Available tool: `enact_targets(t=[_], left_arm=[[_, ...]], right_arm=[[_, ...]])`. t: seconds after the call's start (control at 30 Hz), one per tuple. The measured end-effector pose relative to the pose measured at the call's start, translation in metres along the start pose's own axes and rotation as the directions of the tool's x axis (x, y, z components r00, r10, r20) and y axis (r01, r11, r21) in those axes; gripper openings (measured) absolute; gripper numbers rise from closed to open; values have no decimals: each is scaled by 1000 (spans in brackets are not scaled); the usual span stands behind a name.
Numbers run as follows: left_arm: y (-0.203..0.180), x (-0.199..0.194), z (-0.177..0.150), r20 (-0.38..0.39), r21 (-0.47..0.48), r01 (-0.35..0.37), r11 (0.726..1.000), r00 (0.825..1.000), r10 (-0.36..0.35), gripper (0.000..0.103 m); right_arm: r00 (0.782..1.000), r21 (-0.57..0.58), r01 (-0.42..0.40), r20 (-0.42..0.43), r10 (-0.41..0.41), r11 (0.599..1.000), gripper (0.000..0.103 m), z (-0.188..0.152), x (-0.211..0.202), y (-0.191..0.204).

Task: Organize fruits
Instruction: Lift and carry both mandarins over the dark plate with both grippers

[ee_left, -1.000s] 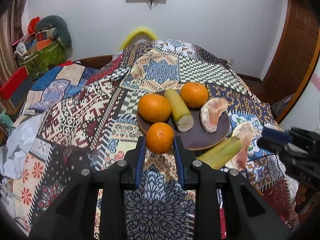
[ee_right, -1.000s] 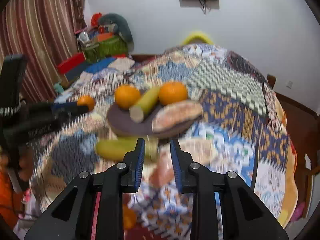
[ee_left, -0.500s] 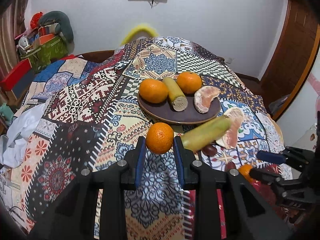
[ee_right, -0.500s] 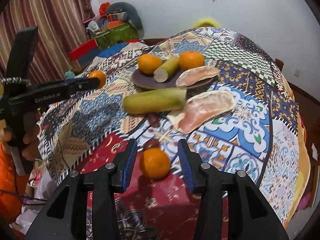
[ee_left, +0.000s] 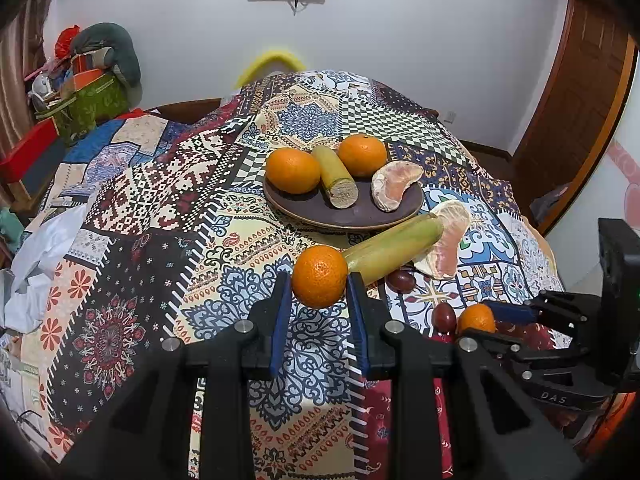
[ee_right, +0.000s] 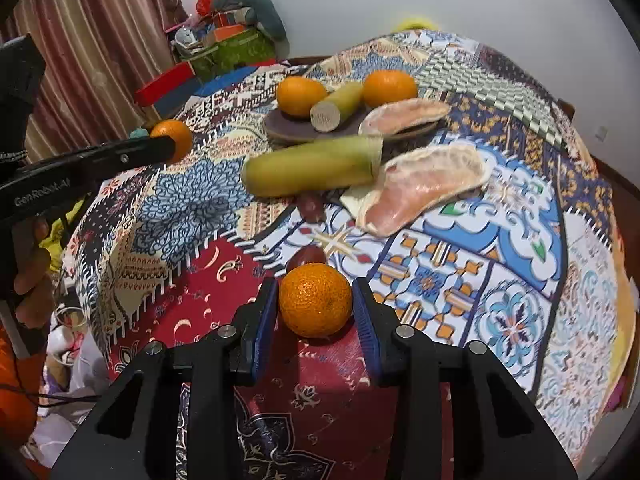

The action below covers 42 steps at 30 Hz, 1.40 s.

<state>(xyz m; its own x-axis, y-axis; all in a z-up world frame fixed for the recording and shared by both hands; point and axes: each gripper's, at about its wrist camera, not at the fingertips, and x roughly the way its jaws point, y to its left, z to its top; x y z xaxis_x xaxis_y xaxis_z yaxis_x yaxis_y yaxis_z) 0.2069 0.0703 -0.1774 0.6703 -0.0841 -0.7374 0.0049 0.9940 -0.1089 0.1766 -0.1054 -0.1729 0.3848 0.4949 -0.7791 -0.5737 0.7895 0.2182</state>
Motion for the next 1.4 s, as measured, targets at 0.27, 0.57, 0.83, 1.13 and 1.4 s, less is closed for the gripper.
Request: enact_targets(t=[0.27,0.57,0.83,1.13,1.4], left_arm=[[0,9,16,21,2,1,1000,1000,-1,28],[5,25,39,41,1,-11,1000,999,11,28],[8,44,56,46,11,-23,1000,999,22,28],[8,67,73,38,21,-28,999,999,27,28],[11,90,78,6,14,-31,999,999,31,28]], right_arm=[[995,-17,35,92,-34,999,34,30,-15,-8],[979,-28,73,193,-66,997,34,76,-17,-18],[965,-41,92,249,-79,995,34,108,-10,-23],[968,-53,99,235,-84,994,34,132,13,-26],[982,-54,84,172,-74,995,34,142,42,-32]])
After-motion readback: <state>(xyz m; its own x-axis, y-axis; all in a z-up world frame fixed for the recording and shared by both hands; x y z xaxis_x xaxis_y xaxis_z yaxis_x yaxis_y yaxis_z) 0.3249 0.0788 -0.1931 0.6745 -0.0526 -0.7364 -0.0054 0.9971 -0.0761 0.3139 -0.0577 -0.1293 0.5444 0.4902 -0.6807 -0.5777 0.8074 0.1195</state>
